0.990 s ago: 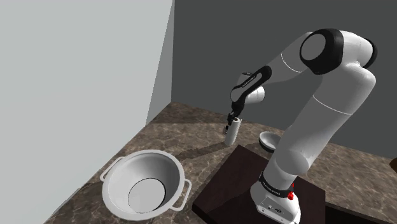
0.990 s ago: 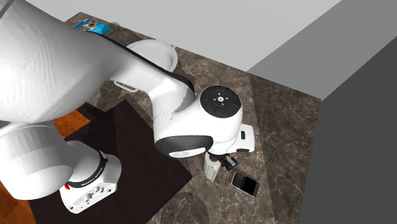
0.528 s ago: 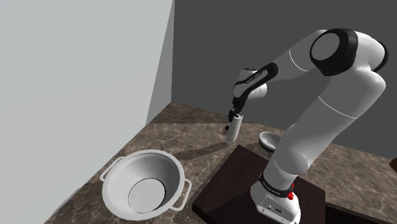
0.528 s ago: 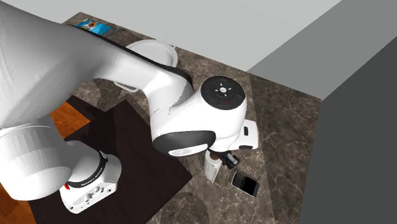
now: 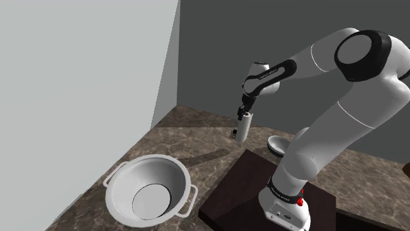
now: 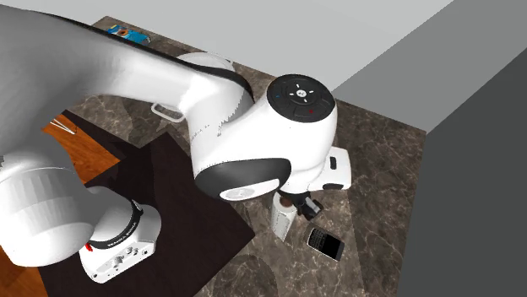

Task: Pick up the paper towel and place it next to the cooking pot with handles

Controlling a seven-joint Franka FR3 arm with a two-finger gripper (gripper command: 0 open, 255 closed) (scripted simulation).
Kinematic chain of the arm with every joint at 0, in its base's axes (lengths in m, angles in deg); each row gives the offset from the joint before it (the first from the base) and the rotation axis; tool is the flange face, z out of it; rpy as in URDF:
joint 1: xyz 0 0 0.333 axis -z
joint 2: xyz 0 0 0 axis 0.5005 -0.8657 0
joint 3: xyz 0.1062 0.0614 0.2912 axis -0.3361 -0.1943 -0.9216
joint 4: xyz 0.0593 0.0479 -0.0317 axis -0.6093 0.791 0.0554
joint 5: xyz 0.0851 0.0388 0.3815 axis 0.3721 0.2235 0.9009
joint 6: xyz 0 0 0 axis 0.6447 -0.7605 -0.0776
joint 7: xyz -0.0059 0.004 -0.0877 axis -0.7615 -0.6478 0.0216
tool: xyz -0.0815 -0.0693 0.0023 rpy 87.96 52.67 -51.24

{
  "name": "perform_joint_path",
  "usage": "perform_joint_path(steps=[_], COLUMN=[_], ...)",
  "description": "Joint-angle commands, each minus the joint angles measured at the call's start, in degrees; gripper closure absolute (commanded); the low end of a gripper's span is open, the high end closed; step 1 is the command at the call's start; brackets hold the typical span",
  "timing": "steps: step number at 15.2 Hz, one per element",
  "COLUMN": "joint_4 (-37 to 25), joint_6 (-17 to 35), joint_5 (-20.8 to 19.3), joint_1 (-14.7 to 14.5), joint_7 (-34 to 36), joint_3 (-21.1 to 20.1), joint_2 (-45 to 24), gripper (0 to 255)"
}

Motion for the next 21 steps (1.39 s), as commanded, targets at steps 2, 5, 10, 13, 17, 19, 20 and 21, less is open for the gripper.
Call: perform_joint_path(steps=[2, 5, 10, 13, 17, 19, 20, 21], joint_4=[-0.96, -2.12, -4.29, -5.73, -7.81, -8.91, -9.48, -10.06], joint_6=[-2.97, -5.79, -10.34, -13.00, -16.45, -18.14, -18.97, -19.80], joint_5=[-0.63, -0.95, -1.17, -1.16, -1.04, -0.93, -0.88, -0.81], joint_1=[0.39, 0.67, 0.97, 1.08, 1.14, 1.15, 1.14, 1.14], joint_7=[0.62, 0.97, 1.34, 1.47, 1.56, 1.58, 1.58, 1.58], joint_3=[-0.89, -1.65, -2.86, -3.55, -4.42, -4.83, -5.03, -5.22], joint_2=[2.07, 3.79, 6.27, 7.52, 8.92, 9.51, 9.79, 10.04], gripper=[255, 255, 255, 255, 255, 255, 255, 255])
